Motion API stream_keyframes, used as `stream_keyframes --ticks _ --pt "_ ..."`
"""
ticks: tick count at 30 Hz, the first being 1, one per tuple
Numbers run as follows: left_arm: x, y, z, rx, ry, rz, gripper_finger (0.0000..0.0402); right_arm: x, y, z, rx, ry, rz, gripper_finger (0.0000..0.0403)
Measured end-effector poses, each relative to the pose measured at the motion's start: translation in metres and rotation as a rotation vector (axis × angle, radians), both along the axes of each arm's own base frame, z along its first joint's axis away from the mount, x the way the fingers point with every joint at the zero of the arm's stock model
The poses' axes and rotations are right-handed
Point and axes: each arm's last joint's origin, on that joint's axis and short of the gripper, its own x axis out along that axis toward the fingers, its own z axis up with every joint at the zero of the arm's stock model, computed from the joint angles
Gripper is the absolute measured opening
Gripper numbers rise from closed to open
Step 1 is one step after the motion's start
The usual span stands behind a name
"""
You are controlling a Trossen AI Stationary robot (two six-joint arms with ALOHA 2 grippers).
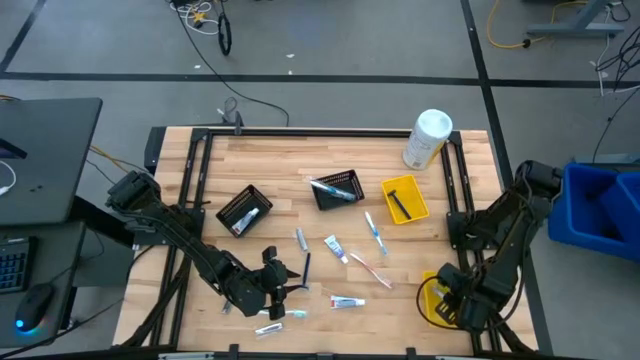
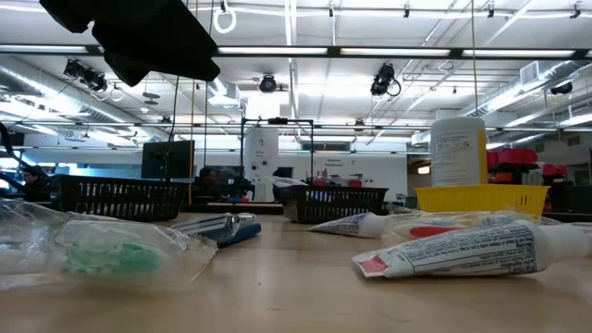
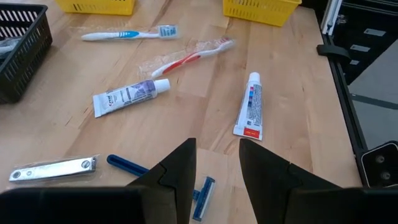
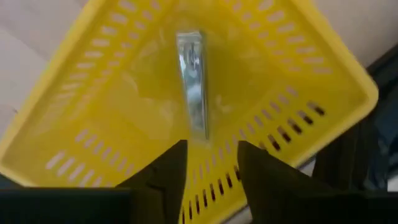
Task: Pick & Place Travel size toiletries
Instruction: Put the white toothpaste into the left black basket
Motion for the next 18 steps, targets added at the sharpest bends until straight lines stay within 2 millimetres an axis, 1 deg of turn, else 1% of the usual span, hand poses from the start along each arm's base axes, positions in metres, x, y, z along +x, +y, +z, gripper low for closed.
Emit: stream_keyframes --ticks 3,7,12,18 --pt "0.0 0.0 0.0 0.001 -0.001 0.001 0.013 0.0 -0.001 0.003 0.018 0.018 0.013 0.0173" --pt "0.0 0.0 0.0 0.001 -0.001 0.002 0.013 0.007 0.001 0.013 0.048 -0.021 0.053 0.0186" --pt "0.0 0.0 0.0 0.0 -0.001 0.002 0.013 0.02 0.0 0.024 0.04 -0.153 0.11 0.0187" --pt "0.0 0.0 0.0 0.0 -0.001 0.003 0.013 0.035 -0.005 0.028 -0.038 -0.307 0.181 0.0187"
